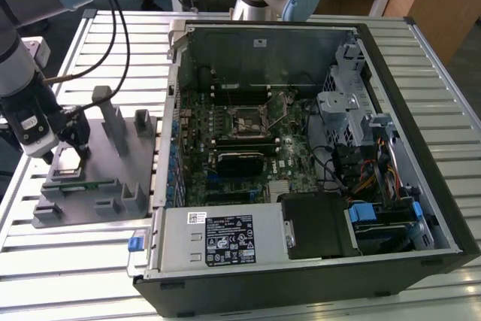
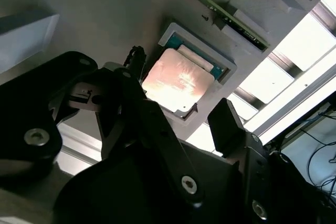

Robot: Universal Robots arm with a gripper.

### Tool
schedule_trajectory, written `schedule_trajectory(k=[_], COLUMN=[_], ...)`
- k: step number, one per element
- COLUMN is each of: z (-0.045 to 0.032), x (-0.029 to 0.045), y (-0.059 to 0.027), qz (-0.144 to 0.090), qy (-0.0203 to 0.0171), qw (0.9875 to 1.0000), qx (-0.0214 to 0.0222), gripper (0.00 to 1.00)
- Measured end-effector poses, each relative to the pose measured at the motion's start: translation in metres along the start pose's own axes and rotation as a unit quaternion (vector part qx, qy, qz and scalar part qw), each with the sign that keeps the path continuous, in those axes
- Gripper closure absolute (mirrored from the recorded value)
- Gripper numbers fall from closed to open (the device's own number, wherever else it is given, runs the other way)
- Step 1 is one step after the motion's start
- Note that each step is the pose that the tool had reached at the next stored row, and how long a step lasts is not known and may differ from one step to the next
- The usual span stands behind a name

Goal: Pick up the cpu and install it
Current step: 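Pick up the cpu and move it towards the insertion slot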

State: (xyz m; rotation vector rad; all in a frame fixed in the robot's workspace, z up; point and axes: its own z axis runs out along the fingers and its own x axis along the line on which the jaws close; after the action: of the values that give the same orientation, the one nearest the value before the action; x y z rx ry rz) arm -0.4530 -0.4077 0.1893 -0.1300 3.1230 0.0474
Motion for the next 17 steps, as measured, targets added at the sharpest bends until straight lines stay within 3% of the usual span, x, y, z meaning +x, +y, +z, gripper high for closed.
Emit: schedule_trajectory(k=[3,4,8,12,13,17], z=[0.0017,0.0019,0.0026,0.0032,0.0032,0.0031], x=[0.0,-0.0001,-0.0001,-0.0002,-0.0002,-0.0002], y=[0.0,0.0001,0.0001,0.0005,0.0004,0.0005], qz=[0.001,0.001,0.001,0.001,0.001,0.001], qy=[-0.0002,-0.0001,-0.0001,-0.0046,-0.0047,-0.0048], qw=[1.0,1.0,1.0,1.0,1.0,1.0], qx=[0.0002,0.0004,0.0009,0.0045,0.0045,0.0047], gripper=[0.31,0.38,0.38,0.4,0.46,0.47])
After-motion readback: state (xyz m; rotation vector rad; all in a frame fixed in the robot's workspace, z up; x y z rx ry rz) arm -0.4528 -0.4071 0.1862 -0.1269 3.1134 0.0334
